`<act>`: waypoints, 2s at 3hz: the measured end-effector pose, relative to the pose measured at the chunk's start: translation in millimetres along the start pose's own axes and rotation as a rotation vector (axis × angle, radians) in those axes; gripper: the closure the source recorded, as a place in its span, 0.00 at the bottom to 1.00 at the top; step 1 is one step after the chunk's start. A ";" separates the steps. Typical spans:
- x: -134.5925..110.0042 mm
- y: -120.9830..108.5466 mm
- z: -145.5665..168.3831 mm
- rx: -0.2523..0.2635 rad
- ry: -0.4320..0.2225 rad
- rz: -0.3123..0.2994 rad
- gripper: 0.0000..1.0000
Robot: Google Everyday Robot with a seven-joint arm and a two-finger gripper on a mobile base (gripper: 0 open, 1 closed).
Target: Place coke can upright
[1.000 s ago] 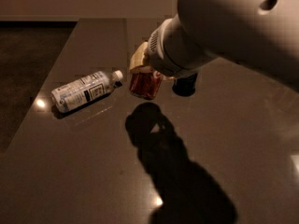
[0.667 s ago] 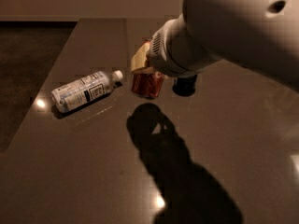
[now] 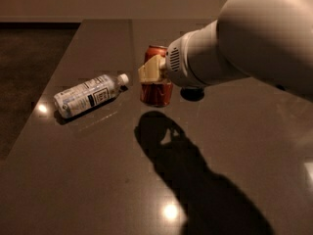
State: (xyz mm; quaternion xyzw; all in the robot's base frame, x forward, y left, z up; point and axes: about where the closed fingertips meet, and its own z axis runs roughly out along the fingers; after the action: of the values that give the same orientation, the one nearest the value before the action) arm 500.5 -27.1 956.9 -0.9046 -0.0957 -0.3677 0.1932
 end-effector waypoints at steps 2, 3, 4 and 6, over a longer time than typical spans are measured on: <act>-25.1 -4.1 11.7 0.087 0.013 -0.175 1.00; -39.1 -8.6 16.5 0.125 0.036 -0.251 1.00; -46.3 -13.4 18.7 0.132 0.091 -0.337 1.00; -51.7 -23.7 24.7 0.142 0.186 -0.505 1.00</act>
Offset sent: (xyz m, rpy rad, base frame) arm -0.0210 0.0088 -0.0437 -0.2471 -0.2465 0.4491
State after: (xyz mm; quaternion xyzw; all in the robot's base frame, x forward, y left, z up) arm 471.7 3.1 911.1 -0.7987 -0.3253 -0.4780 0.1662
